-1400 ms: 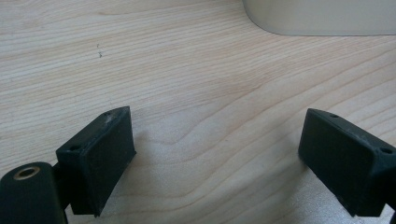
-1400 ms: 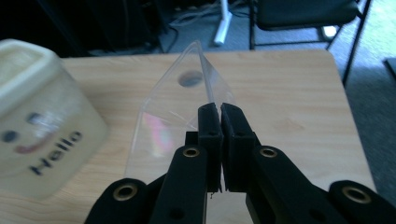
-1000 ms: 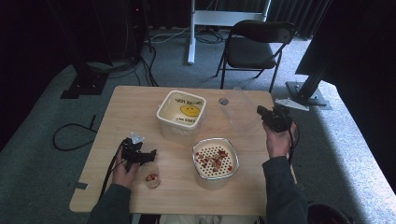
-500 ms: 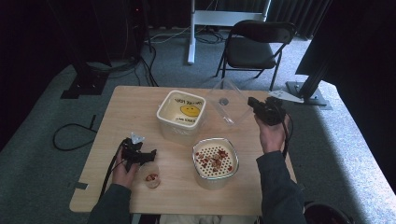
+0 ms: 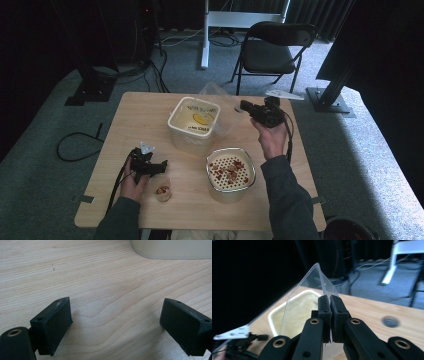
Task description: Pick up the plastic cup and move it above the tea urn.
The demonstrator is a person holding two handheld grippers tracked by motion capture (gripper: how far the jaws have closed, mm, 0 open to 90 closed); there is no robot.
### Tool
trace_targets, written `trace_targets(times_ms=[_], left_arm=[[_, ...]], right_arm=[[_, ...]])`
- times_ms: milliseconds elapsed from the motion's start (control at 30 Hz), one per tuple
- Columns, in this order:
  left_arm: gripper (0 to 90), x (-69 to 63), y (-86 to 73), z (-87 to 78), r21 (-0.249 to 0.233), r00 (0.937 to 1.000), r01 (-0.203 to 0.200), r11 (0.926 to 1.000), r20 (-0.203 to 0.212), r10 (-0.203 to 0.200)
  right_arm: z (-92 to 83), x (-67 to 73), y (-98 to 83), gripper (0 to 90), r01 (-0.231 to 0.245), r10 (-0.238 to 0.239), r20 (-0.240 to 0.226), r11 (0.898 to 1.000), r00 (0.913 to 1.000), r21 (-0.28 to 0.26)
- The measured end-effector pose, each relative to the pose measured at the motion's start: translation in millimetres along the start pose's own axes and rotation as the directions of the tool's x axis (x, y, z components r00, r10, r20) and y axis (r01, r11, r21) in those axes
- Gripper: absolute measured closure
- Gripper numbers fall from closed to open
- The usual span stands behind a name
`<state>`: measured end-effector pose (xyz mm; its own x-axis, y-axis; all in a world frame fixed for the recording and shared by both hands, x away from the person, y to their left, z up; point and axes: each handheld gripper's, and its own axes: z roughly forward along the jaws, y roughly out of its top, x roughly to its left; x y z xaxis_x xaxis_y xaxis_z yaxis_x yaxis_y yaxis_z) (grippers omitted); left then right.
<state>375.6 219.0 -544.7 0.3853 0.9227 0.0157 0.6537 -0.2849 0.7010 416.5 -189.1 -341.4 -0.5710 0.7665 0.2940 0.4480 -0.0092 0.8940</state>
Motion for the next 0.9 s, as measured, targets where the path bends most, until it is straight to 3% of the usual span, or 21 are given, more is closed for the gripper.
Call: trace_targets(times_ms=[67, 100, 167, 200, 233, 267, 367, 533, 600, 633, 700, 767, 900], left_arm=[[11.1, 0.0, 0.0, 0.0, 0.000, 1.0000, 0.001, 1.0000, 0.000, -0.001], [11.1, 0.0, 0.0, 0.1, 0.000, 1.0000, 0.000, 1.0000, 0.000, 0.000], [11.1, -0.1, 0.0, 0.0, -0.001, 1.0000, 0.000, 1.0000, 0.000, 0.000], [11.1, -0.1, 0.0, 0.1, -0.001, 1.0000, 0.001, 1.0000, 0.000, -0.001], [11.1, 0.0, 0.0, 0.1, -0.001, 1.0000, 0.000, 1.0000, 0.000, 0.000], [11.0, -0.1, 0.0, 0.1, -0.001, 1.0000, 0.000, 1.0000, -0.001, 0.000], [11.1, 0.0, 0.0, 0.0, 0.000, 1.0000, 0.000, 1.0000, 0.000, 0.000], [11.1, -0.1, -0.1, 0.0, -0.001, 1.0000, 0.001, 1.0000, -0.001, -0.001], [11.1, -0.3, -0.1, 0.1, -0.002, 1.0000, 0.002, 1.0000, -0.002, -0.002], [11.1, -0.2, -0.1, 0.0, -0.001, 1.0000, 0.002, 1.0000, -0.001, -0.002], [11.1, -0.3, -0.1, 0.0, -0.001, 1.0000, 0.002, 1.0000, -0.002, -0.002], [11.1, -0.5, -0.2, 0.0, -0.002, 1.0000, 0.003, 1.0000, -0.003, -0.003], [11.0, -0.6, -0.2, 0.0, -0.002, 1.0000, 0.004, 1.0000, -0.004, -0.004]], right_arm=[[10.2, 2.5, 0.6, 88.1, -0.015, 0.015, -0.032, 1.000, 0.9994, 0.012], [19.6, 2.2, 0.9, 87.8, -0.040, 0.042, -0.076, 0.999, 0.9962, 0.029], [19.6, 2.2, 0.9, 87.8, -0.040, 0.042, -0.076, 0.999, 0.9962, 0.029], [23.9, 1.4, 1.1, 87.4, -0.057, 0.062, -0.106, 0.997, 0.9924, 0.044], [32.4, -2.8, 0.3, 79.3, -0.103, 0.111, -0.166, 0.993, 0.9799, 0.055], [33.3, -4.3, -0.1, 70.8, -0.118, 0.125, -0.175, 0.992, 0.9767, 0.048], [30.3, -5.3, -1.3, 63.9, -0.115, 0.118, -0.181, 0.993, 0.9765, 0.027], [21.1, -5.4, -1.1, 59.9, -0.081, 0.082, -0.164, 0.997, 0.9830, 0.010], [15.0, -5.3, -2.5, 58.0, -0.033, 0.035, -0.133, 0.999, 0.9906, 0.013], [15.0, -5.3, -2.5, 58.0, -0.033, 0.035, -0.133, 0.999, 0.9906, 0.013], [11.1, -6.3, -8.3, 56.5, 0.012, -0.009, -0.097, 0.999, 0.9952, 0.033], [11.1, -6.3, -8.3, 56.5, 0.012, -0.009, -0.097, 0.999, 0.9952, 0.033], [6.1, -13.8, -23.6, 54.3, 0.055, -0.051, -0.053, 0.995, 0.9973, 0.081]])
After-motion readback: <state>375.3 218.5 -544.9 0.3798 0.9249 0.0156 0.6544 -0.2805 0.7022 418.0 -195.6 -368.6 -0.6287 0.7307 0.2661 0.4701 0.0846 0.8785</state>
